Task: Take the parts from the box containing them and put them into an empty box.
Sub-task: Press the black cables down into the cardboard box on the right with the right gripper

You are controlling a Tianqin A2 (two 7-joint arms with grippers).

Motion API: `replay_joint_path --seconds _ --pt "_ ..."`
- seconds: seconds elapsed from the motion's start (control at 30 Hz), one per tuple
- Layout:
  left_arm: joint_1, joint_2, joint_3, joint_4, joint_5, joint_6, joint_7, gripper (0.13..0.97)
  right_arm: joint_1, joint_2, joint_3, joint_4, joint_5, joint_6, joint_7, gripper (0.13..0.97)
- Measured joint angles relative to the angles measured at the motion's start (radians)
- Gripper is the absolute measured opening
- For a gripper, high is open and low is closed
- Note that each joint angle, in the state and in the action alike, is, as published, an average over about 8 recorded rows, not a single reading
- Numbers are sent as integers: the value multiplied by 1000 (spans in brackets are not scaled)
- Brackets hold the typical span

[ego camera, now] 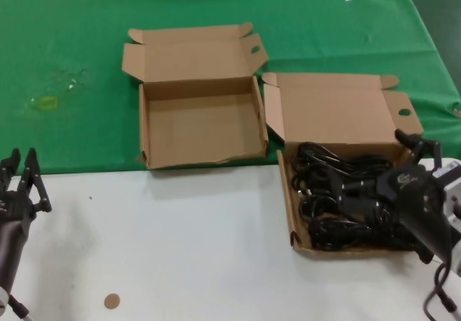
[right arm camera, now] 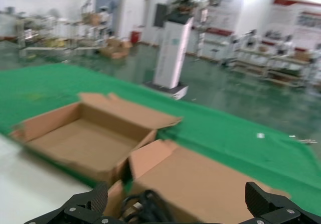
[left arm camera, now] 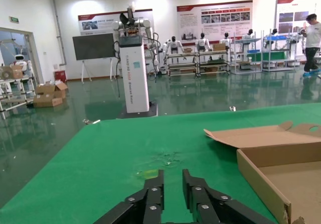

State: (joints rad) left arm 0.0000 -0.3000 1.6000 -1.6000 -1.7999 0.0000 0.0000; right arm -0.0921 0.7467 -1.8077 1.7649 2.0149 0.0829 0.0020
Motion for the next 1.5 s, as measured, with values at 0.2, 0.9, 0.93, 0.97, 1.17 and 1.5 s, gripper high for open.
replay_joint_path --seconds 0.2,0.9,0.93,0.97,1.17,1.5 --pt "0 0 0 0 0 0 0 208 -16 116 -29 15 -3 -64 28 966" --pt "0 0 0 0 0 0 0 144 65 335 -172 -60 -190 -189 112 966" --pt "0 0 0 0 0 0 0 144 70 336 -176 -66 -203 -195 116 965" --pt "0 0 0 0 0 0 0 144 74 335 -179 -72 -216 -201 120 965" --pt "0 0 0 0 0 0 0 144 92 319 -182 -109 -294 -235 141 963" --pt "0 0 0 0 0 0 0 144 86 290 -148 -127 -386 -275 175 920"
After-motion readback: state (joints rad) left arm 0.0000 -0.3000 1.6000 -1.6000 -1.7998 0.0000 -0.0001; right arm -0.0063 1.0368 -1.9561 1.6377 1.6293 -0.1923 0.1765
